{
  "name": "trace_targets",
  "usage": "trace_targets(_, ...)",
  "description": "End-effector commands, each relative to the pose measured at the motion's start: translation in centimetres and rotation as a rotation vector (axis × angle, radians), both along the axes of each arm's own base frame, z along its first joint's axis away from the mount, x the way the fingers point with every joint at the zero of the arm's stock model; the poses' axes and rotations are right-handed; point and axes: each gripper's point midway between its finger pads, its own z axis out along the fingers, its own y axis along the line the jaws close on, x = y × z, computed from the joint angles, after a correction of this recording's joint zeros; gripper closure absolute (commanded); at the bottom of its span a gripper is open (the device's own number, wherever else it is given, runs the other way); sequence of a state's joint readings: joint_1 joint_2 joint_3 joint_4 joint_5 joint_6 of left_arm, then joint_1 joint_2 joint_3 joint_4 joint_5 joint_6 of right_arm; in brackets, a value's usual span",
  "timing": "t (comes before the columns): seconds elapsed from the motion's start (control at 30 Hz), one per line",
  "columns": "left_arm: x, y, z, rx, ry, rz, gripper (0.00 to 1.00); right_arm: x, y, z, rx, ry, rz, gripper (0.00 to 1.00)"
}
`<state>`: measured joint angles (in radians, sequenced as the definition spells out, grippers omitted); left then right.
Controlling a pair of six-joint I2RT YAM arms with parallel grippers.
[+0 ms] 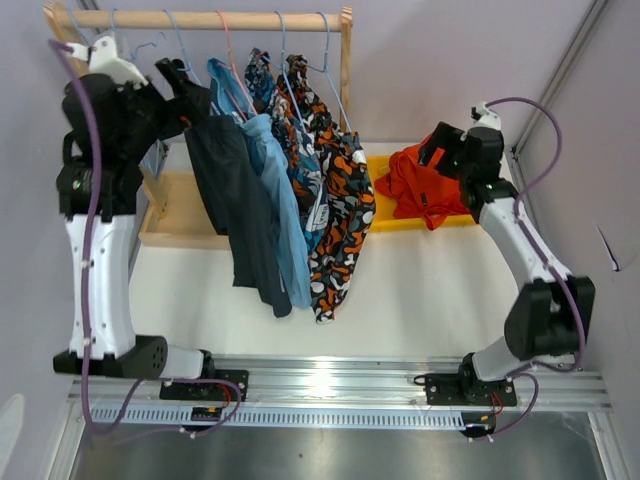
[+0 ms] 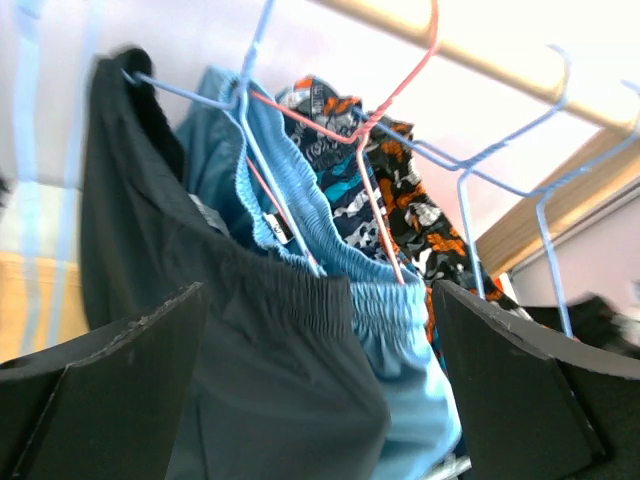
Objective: Remove the shorts from the hanger
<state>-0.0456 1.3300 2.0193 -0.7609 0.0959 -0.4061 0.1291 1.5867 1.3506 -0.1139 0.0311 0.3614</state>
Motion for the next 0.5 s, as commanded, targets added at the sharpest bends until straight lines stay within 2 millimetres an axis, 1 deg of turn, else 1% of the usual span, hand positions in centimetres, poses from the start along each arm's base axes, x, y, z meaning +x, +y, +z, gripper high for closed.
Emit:
trace_targets(0.0,3.1,-0.6,-1.3,-0.021,0.051,0.015,0.01,-3.4,-0.1,4.7,0.024,-0.102,0.016,0.01)
trace_targets(0.03,3.5,-0.6,-0.7,-0.024,0.038,0.023,0.01,-4.1,-0.3,4.8,0.021,-0.101,0.014,0.01)
trace_targets(0.07,4.8,-0.8,-1.6,-0.021,0.064,0.023,0.02,-5.0,-0.5,3.9,0.014,-0.076,0.01,0.01)
trace_targets(0.1,5.3,-0.9,-1.9,-0.018,0.073,0.026,0.02,-6.2,-0.7,5.2,0.013,-0.105,0.01,0.01)
trace_targets(0.13,5.6,-0.6,-1.3,-0.013,0.057,0.044,0.02,-6.8,-0.9,5.3,0.013,-0.107,0.005,0.01)
trace_targets(0.17,5.9,-0.8,-1.3,-0.01,0.058,0.044,0.02,-7.6,-0.9,4.5,0.014,-0.088,0.006,0.01)
trace_targets(0.2,6.7,-1.0,-1.9,-0.007,0.071,0.041,0.03,-8.3,-0.7,4.6,0.022,-0.093,0.018,0.01)
trace_targets(0.23,7.1,-0.5,-1.5,-0.004,0.055,0.075,0.07,-9.2,-0.8,5.6,0.039,-0.124,0.014,0.01)
trace_targets(0.27,7.4,-0.5,-1.6,-0.004,0.058,0.077,0.09,-10.0,-0.4,4.6,0.052,-0.107,0.037,0.01)
trace_targets(0.3,8.0,-0.5,-2.1,-0.004,0.067,0.083,0.14,-10.9,0.0,5.3,0.067,-0.13,0.062,0.01)
trace_targets(0.33,8.2,-0.6,-2.1,-0.003,0.066,0.085,0.16,-11.4,0.3,5.3,0.08,-0.133,0.07,0.01)
trace_targets(0.37,8.7,-0.5,-2.4,-0.001,0.072,0.097,0.17,-11.9,0.7,4.3,0.077,-0.116,0.081,0.01)
trace_targets(0.47,9.3,-0.4,-2.5,0.007,0.069,0.116,0.25,-13.2,1.2,4.3,0.05,-0.128,0.093,0.0)
